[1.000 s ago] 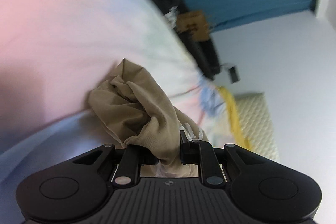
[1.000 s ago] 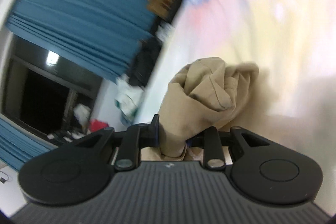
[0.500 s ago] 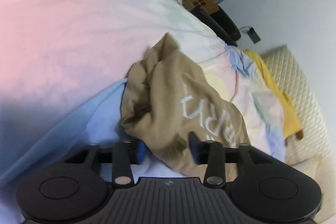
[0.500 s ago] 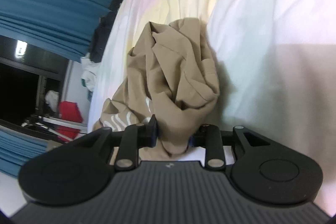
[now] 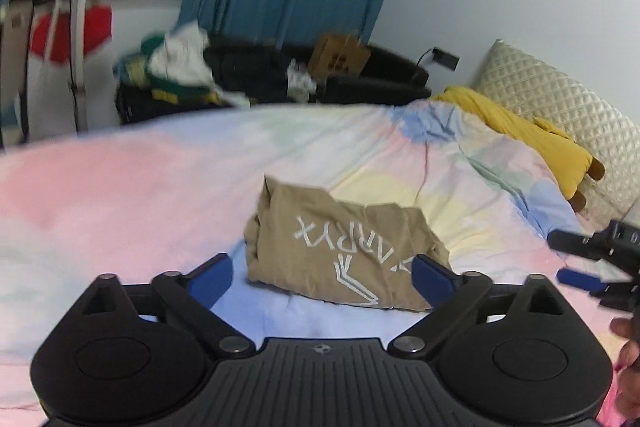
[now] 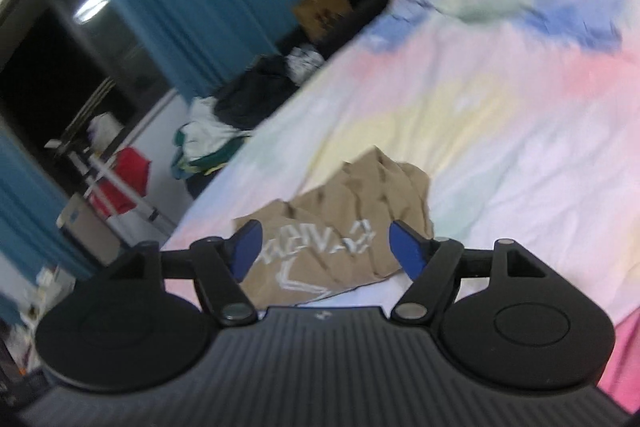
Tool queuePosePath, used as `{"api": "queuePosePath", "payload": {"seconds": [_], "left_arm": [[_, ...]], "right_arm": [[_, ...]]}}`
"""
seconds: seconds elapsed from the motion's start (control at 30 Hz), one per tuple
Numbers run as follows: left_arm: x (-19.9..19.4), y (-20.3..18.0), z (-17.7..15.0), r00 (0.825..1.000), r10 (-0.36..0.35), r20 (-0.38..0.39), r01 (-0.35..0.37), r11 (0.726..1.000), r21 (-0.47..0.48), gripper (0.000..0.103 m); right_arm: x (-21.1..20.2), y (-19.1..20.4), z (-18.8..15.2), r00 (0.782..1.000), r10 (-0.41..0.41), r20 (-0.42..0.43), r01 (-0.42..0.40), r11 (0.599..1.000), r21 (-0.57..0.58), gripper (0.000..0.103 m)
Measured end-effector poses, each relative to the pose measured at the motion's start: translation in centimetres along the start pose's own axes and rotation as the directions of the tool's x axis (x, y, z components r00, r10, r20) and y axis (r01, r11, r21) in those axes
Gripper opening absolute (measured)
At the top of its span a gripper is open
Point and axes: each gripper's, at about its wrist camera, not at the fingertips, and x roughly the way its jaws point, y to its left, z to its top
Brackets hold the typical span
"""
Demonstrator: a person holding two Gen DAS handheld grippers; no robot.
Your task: Fold clothes
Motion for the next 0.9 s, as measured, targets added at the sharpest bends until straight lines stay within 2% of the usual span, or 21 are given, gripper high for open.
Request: {"api": "queuePosePath", "payload": {"seconds": [0.03, 0.07, 0.2, 0.33, 0.63, 0.8, 0.9], "left_arm": [[-1.5, -0.4, 0.0, 1.000, 0.010, 0.017, -0.011, 1.000, 0.013, 0.102], [-2.8, -0.7, -0.2, 0.999, 0.017, 0.029, -0.017, 1.000, 0.019, 0.102], [-7.4, -1.4, -1.4, 0.997, 0.028, 0.070, -0.031, 0.999, 0.034, 0.103], [-11.8, -2.0, -2.7, 0.993, 0.041, 0.107, -0.046, 0.998, 0.049, 0.103], [-15.1, -0.9, -7.2, 0.987, 0.079, 0.138, -0.095, 0.989, 0.117, 0.103], [-15.3, -0.2, -8.6, 0.978, 0.102, 0.183, -0.127, 0.983, 0.134, 0.103], [-15.3, 0.5, -9.5, 0.975, 0.102, 0.196, -0.127, 0.985, 0.117, 0.103]], "right_arm": [[-1.1, 0.7, -0.1, 1.000, 0.010, 0.009, -0.010, 1.000, -0.027, 0.077], [-2.2, 1.4, -0.2, 1.000, 0.021, 0.017, -0.020, 0.998, -0.053, 0.087], [-6.4, 4.0, -1.8, 0.997, 0.057, 0.058, -0.045, 0.981, -0.186, 0.086], [-9.1, 6.1, -4.6, 0.993, 0.055, 0.102, -0.022, 0.954, -0.300, 0.086], [-10.4, 7.5, -10.6, 0.989, 0.061, 0.137, -0.002, 0.918, -0.396, 0.086], [-9.9, 8.6, -13.6, 0.984, 0.068, 0.167, 0.023, 0.872, -0.489, 0.086], [-9.0, 8.7, -14.7, 0.983, 0.062, 0.173, 0.029, 0.876, -0.482, 0.086]]}}
